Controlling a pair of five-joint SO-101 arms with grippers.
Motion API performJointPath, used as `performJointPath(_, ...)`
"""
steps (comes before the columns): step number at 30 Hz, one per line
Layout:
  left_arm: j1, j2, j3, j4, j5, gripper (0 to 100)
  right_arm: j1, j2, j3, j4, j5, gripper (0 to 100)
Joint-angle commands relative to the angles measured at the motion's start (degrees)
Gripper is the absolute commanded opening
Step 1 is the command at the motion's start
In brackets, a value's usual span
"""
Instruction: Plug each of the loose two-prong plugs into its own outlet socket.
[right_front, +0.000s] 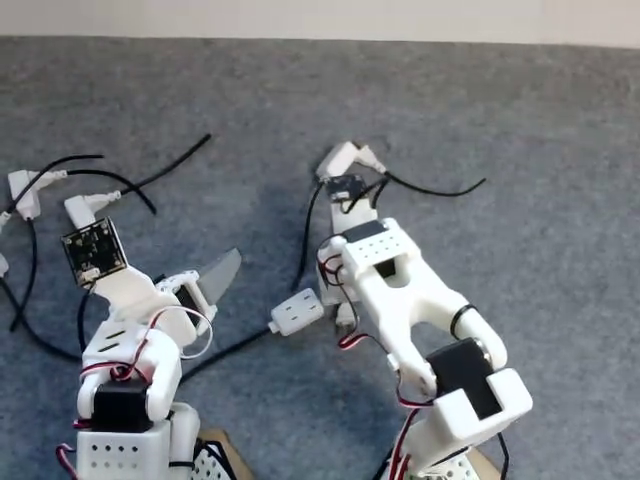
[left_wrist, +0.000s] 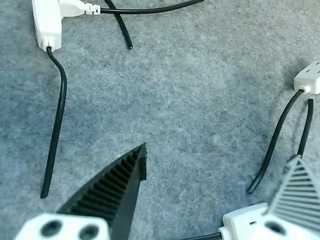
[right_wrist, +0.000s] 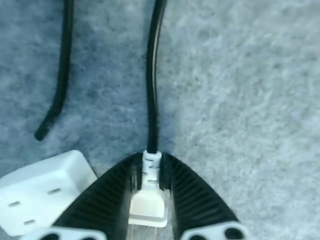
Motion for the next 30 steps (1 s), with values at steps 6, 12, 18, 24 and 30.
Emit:
performJointPath(6,0.75,0.31,-1.27,0.00,-0.18,40,1.45,-3.03,-4.88,4.62,2.55,0.4)
performJointPath(12,0.66,0.66,-7.25,0.88,-0.18,40,0.66,-23.87,-8.22,8.13,4.13,0.4)
performJointPath(18,0.75,14.37,-17.54,3.87,-0.18,40,-1.45,-44.44,-2.15,6.81,6.07,0.4)
performJointPath(24,6.46,36.53,-33.80,11.52,-2.11,41,-3.38,-58.33,15.25,-6.11,8.97,0.4)
performJointPath(30,20.44,42.95,-46.46,24.09,-6.51,41,-4.53,-64.66,29.93,-17.89,11.25,0.4)
